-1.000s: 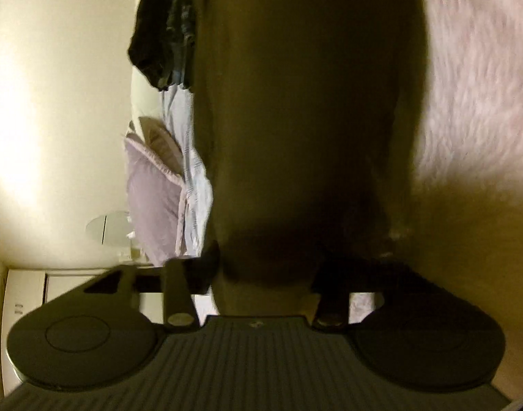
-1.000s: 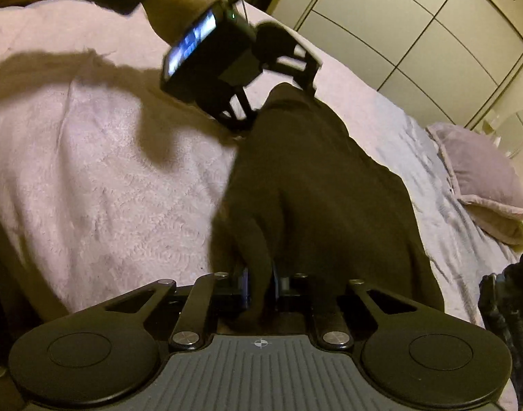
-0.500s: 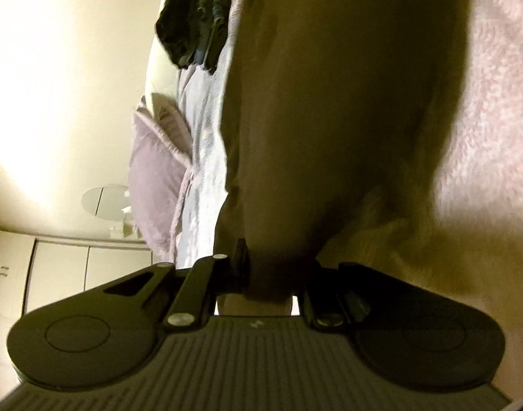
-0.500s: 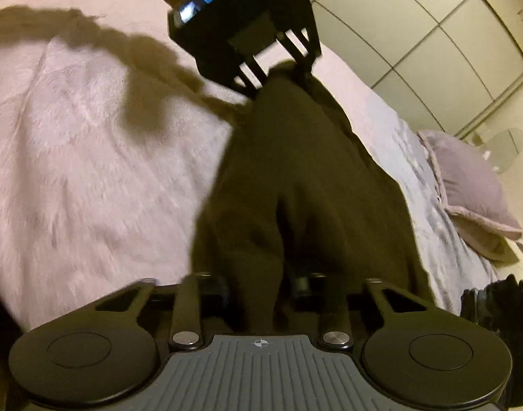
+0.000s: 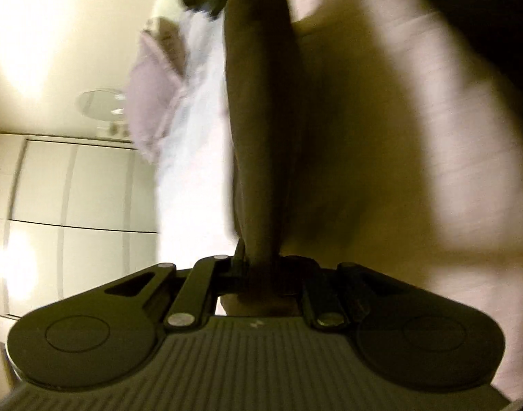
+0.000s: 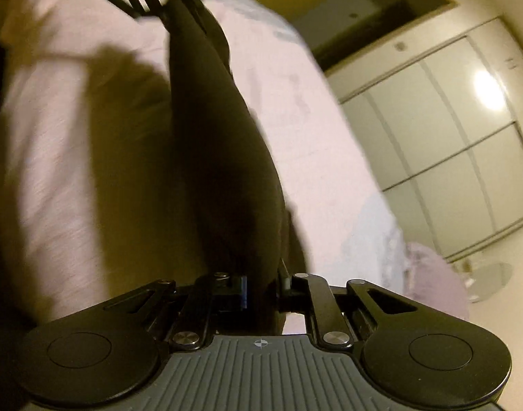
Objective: Fold clothes
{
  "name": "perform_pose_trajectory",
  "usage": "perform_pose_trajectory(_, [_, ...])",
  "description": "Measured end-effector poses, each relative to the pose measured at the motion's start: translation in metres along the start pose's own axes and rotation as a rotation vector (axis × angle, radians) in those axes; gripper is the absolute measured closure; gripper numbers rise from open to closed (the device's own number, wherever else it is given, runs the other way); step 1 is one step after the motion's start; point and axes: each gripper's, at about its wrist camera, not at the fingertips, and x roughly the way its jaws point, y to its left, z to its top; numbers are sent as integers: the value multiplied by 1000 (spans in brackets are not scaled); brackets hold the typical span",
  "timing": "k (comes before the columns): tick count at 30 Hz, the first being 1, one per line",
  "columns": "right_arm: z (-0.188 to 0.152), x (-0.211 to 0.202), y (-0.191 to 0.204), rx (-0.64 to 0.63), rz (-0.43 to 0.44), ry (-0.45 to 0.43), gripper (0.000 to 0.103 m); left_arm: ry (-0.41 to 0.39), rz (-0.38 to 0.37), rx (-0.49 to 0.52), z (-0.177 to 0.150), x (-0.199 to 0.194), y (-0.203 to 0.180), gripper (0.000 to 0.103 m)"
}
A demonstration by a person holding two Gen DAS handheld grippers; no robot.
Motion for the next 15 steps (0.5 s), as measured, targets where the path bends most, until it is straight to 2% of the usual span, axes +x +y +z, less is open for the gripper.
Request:
perform_pose_trajectory(3, [-26,1,21,59,34,39,91,5,-46,-92,21,-20,-32,95])
perform_pose_trajectory(6, [-44,-6,34,120,41,65,91,32,-63,-202,26,-29,-40,92])
perform_pose_trajectory(7, [-48,-11,34,143,38,72,91,35,-81,-251,19,-35,-35,87])
perform_pose_trajectory(12, [-57,-39,14,253,4,93,87,33,-158,-469,2,-57,-5,82])
perform_pose_trajectory(15, [-57,-50,-5,402,-19,55,84,5,-195,-659,-31,-80,17,82])
